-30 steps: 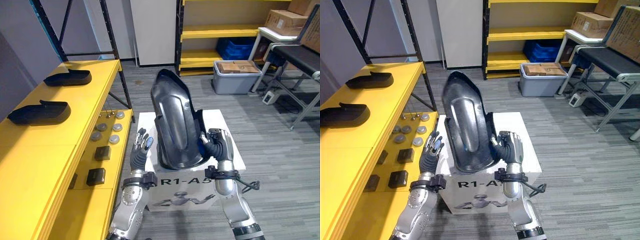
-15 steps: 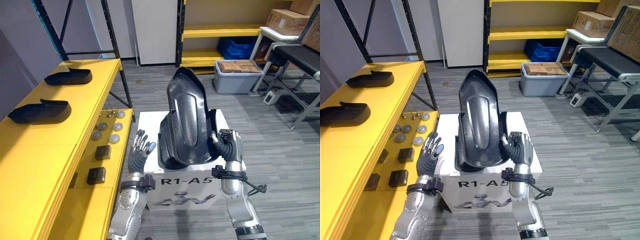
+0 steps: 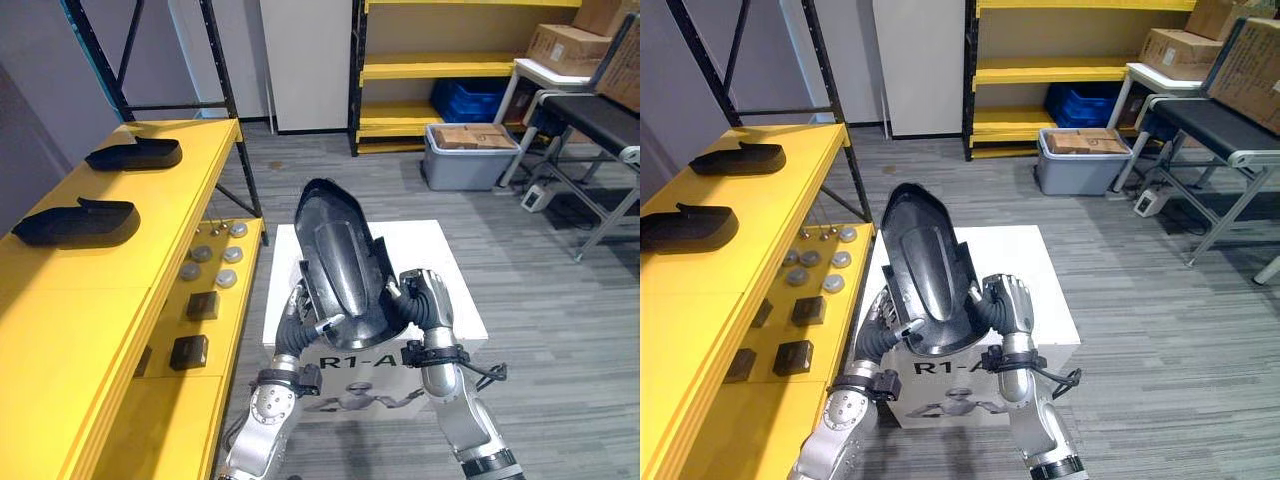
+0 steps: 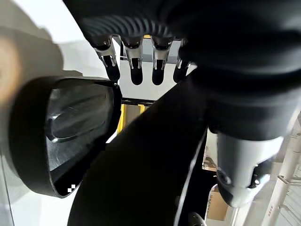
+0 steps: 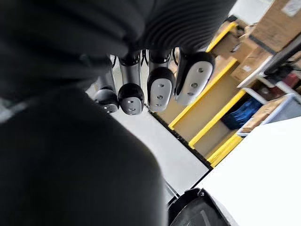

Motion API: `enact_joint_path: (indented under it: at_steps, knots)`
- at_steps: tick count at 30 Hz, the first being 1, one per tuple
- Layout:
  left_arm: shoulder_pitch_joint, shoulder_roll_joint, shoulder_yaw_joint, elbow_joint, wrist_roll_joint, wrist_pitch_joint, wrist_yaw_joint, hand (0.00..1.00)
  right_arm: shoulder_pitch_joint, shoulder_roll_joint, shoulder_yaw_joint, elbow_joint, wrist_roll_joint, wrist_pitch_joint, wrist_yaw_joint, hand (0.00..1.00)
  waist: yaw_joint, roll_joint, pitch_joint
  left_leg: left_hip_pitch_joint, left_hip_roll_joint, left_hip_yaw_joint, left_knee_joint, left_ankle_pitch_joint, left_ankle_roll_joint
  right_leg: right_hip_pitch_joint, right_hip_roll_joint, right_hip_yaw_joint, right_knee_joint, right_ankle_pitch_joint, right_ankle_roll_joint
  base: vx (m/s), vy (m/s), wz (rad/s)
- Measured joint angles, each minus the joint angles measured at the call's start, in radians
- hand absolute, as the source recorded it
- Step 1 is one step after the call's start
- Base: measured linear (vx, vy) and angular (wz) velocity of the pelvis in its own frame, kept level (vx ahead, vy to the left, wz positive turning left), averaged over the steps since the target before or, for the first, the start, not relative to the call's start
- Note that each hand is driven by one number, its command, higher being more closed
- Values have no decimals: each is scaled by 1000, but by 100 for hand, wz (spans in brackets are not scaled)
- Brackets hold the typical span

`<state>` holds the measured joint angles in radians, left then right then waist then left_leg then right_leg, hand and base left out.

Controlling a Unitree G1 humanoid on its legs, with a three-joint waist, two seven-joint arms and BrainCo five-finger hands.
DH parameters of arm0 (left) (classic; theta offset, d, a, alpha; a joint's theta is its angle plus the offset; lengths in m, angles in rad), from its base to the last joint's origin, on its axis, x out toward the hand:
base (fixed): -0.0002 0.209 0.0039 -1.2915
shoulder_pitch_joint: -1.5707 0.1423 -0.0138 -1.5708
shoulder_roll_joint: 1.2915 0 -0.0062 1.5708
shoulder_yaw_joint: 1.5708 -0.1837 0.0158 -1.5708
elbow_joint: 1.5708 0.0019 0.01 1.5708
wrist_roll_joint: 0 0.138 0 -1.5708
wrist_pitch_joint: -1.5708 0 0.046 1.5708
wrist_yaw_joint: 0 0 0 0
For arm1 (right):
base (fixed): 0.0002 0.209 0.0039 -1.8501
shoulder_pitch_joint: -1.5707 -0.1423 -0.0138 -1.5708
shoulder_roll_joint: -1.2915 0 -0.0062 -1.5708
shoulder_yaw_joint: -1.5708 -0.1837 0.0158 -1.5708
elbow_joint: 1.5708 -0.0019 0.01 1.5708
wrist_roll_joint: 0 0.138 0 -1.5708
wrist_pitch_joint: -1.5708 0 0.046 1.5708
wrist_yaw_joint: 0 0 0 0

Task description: Walk over and take plastic housings, then place them on the shelf

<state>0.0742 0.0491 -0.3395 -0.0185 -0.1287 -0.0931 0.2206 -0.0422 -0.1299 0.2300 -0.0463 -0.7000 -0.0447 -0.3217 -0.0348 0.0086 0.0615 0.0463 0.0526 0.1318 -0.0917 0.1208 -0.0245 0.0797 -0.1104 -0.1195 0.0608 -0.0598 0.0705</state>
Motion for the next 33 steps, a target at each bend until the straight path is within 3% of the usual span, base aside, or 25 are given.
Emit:
enact_joint_path:
  at_steps: [2,3,9,10,22,25,29,31,33]
  knots:
    - [-1,3,0,0,0,0,8,0,0,-13,23,2,0,-4,2,100,0,-2,-1,0,1,0,0,1,0,0,1,0,0,0,-1,0,0,0]
    - [-1,5,0,0,0,0,13,100,1,-21,33,2,-2,-13,3,100,0,-3,-2,0,1,0,0,2,1,-1,1,1,0,1,-2,0,0,0]
    - [-1,24,-1,3,-4,2,13,100,1,-35,56,33,-22,-18,4,100,1,-8,-5,-1,2,1,0,4,2,-1,2,1,-1,3,-4,0,0,0]
    - [-1,26,0,8,-15,2,13,100,2,-39,68,34,-21,-19,4,0,0,-10,-7,-1,2,2,0,4,2,-2,2,2,-2,4,-4,0,0,0]
    - [-1,59,30,38,-56,2,17,100,5,-68,124,30,-14,-76,4,0,1,-18,-12,0,2,2,0,4,2,-1,3,2,-2,5,-5,0,0,0]
    - [-1,55,41,28,-48,2,12,100,21,-71,95,-11,39,-88,36,0,4,-18,-12,1,2,2,0,4,2,1,3,2,-3,5,-6,0,0,0]
    - [1,21,83,-34,-3,2,10,100,63,-68,-15,-144,226,-135,78,0,4,-19,-12,6,2,3,0,3,1,5,3,2,-3,5,-6,0,0,0]
    - [10,0,139,-69,7,0,9,100,73,-68,-155,-187,437,-157,112,0,2,-19,-12,11,3,6,0,2,0,9,3,4,-3,5,-6,0,0,-2]
    - [25,0,195,-91,15,-1,11,100,83,-70,-269,-190,568,-162,141,0,0,-19,-12,11,6,9,0,-1,-3,7,6,10,-5,5,-6,0,0,-6]
